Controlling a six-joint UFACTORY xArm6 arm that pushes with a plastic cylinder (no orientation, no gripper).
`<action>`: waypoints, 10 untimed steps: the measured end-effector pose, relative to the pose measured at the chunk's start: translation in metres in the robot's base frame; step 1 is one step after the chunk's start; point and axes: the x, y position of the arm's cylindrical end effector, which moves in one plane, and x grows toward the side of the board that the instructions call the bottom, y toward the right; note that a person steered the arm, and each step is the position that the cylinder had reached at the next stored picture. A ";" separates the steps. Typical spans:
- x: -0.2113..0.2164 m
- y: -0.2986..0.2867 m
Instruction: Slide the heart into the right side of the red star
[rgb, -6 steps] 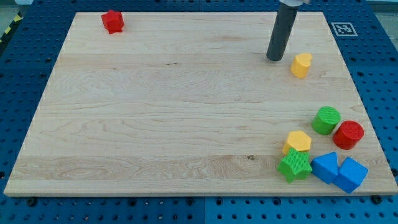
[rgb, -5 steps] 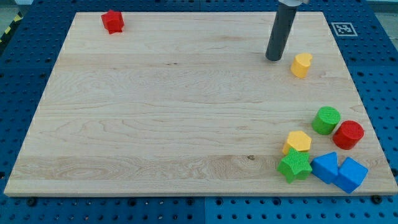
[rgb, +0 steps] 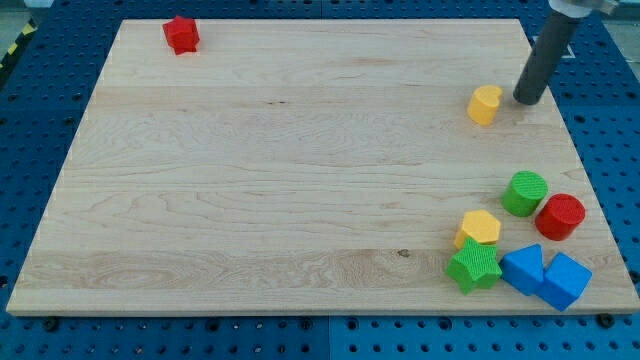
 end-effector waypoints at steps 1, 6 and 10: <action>0.025 -0.052; 0.020 -0.142; 0.022 -0.060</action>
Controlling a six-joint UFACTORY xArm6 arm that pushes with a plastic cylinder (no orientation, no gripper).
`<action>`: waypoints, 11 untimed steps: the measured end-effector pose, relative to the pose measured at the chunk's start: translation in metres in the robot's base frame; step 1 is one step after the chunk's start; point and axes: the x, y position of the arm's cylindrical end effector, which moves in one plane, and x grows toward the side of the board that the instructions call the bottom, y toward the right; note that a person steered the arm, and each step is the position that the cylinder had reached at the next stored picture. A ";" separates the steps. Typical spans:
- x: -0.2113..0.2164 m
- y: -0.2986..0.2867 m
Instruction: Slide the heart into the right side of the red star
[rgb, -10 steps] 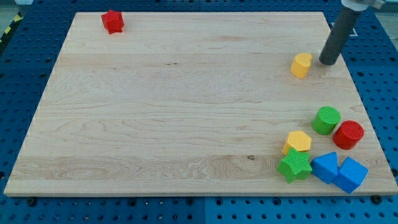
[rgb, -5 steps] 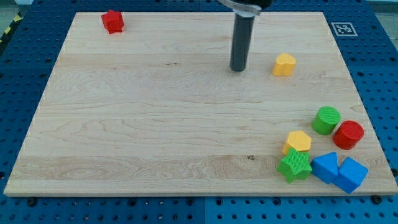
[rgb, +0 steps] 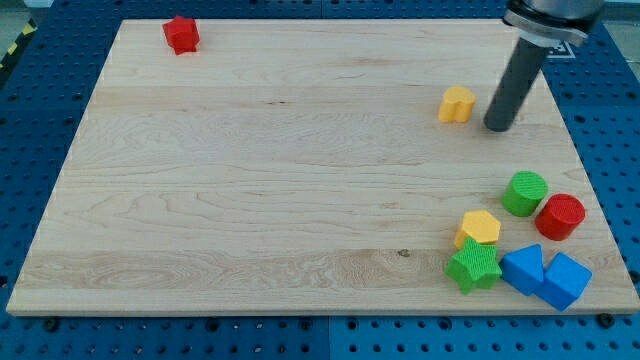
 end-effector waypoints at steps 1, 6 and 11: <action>-0.032 -0.067; -0.086 -0.283; -0.098 -0.274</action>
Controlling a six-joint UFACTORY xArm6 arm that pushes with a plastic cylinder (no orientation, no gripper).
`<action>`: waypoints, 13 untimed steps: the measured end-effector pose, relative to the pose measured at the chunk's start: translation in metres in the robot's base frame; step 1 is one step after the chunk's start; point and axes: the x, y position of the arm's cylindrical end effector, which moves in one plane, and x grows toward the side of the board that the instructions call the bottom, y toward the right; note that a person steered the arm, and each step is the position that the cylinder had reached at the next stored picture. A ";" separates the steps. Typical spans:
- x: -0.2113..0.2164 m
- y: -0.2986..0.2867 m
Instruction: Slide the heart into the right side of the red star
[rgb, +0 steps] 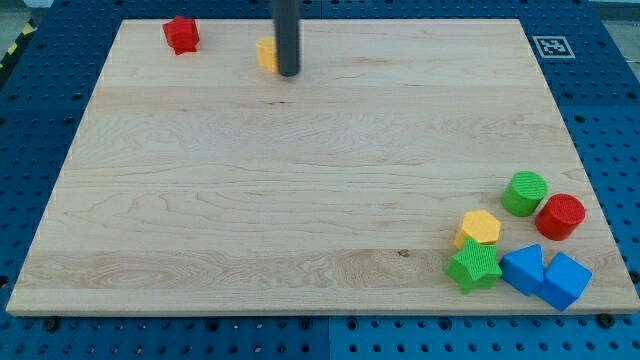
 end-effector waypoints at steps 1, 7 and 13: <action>-0.015 -0.035; -0.012 0.000; -0.039 -0.046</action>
